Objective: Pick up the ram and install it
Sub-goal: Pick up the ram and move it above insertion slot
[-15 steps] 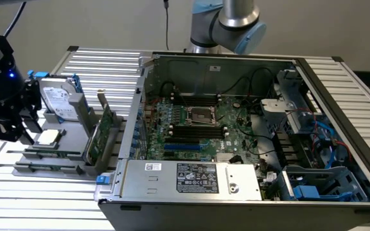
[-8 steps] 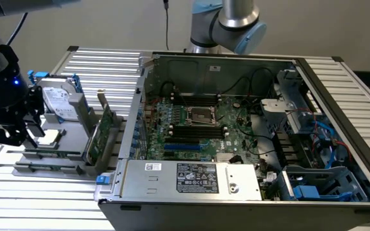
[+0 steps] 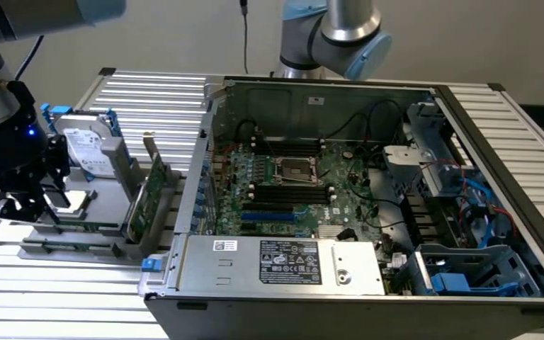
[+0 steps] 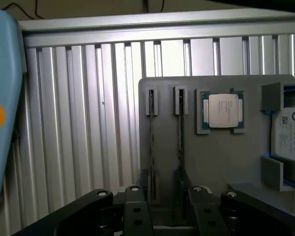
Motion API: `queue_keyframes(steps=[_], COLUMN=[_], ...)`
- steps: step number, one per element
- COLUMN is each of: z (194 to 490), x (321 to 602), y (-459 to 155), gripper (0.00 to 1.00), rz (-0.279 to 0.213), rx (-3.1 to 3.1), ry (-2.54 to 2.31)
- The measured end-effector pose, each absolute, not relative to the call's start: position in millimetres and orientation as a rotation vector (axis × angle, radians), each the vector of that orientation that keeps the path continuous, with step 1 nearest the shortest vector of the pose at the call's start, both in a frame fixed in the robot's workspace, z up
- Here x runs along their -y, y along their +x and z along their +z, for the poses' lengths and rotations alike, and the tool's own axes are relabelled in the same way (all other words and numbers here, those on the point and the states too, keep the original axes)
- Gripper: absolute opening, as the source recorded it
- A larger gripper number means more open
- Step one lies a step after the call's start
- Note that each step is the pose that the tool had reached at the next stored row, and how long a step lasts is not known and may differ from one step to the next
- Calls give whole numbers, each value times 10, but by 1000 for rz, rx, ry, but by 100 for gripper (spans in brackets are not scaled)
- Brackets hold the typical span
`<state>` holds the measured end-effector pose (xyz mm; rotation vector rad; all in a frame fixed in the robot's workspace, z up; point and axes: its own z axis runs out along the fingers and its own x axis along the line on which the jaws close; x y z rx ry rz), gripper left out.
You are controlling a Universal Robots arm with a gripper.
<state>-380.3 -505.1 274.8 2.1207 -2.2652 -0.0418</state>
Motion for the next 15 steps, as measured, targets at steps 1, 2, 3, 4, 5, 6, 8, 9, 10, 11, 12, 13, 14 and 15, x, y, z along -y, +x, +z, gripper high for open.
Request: queue_keyframes(steps=[1,2,3,4,5,6,8,9,10,11,12,13,14,15], z=[2730,2712,2694,2676,2658,2640,2602,2584,2567,2549,2530,2512,2493,2475], x=[5051,5052,5052,5053,5054,5054,5056,5056,5057,5057,5059,5060,5063,5066], y=[-3803,-3803,-3804,-3803,-3803,-3803,-3804,-3803,-3803,-3803,-3803,-3804,-3805,-3808], gripper=[36,36,36,36,36,36,36,36,36,36,36,36,36,36], rz=[-42,-42,-42,-42,-42,-42,-42,-42,-42,-42,-42,-42,-42,-42], rx=[2265,2265,2265,2265,2265,2265,2265,2265,2265,2265,2265,2265,2265,2265], ry=[2121,2121,2121,2121,2121,2121,2121,2121,2121,2121,2121,2121,2121,2121])
